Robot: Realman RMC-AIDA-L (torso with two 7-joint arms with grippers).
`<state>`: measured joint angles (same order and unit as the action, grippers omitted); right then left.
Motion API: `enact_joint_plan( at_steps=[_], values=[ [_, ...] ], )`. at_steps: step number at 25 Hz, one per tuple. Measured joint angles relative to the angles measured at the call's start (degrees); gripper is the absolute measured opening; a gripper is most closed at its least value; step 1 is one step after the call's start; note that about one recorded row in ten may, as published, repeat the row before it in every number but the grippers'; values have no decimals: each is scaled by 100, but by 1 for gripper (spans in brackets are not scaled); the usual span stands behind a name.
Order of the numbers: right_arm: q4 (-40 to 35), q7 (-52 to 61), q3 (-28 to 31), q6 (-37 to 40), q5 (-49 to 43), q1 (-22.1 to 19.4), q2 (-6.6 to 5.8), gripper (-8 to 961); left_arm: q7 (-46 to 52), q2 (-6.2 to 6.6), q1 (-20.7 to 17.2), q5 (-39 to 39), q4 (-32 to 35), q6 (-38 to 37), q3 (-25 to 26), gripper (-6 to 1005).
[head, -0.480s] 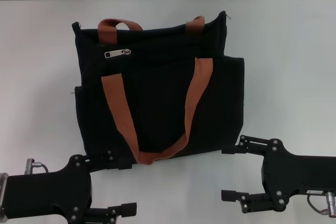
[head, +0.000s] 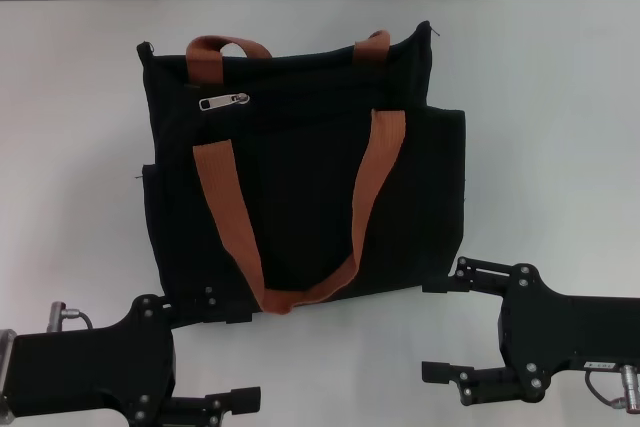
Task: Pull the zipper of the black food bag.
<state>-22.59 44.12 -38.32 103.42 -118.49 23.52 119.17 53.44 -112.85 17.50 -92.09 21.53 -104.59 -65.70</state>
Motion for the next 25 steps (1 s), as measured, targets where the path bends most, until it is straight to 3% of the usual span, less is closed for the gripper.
enact_joint_plan(
  at_steps=[8, 11, 12, 13, 14, 15, 17, 21, 22, 23, 25],
  values=[
    [8, 0, 0, -9, 8, 7, 0, 820, -60, -105, 92, 36, 0, -769, 407, 784],
    [15, 0, 3, -9, 12, 13, 0, 820, -123, -206, 139, 46, 0, -997, 883, 778],
    [15, 0, 15, -9, 13, 14, 0, 819, -161, -299, 150, 78, 0, -1048, 1245, 776],
    [15, 0, 15, -9, 13, 14, 0, 819, -161, -299, 150, 78, 0, -1048, 1245, 774],
    [13, 0, 28, -9, 15, 14, 0, 818, -207, -415, 163, 187, 0, -1062, 1597, 772],
    [12, 0, 36, -9, 17, 14, 0, 818, -207, -415, 163, 187, 0, -1062, 1597, 770],
    [8, 0, 45, -36, 21, 13, 0, 819, -243, -483, 167, 707, 0, -1072, 1840, 765],
    [10, 0, 34, -80, 22, 12, 0, 820, -243, -454, 120, 1344, 0, -1067, 1865, 757],
    [15, 0, 29, -87, 21, 9, 0, 820, -220, -348, 104, 1545, -9, -1021, 1925, 755],
    [15, 0, 29, -87, 21, 9, 0, 820, -220, -348, 104, 1545, -9, -1021, 1925, 753],
    [16, 0, 33, -89, 22, 2, 0, 819, -114, -142, 109, 1554, -43, -741, 2014, 749]
  ],
)
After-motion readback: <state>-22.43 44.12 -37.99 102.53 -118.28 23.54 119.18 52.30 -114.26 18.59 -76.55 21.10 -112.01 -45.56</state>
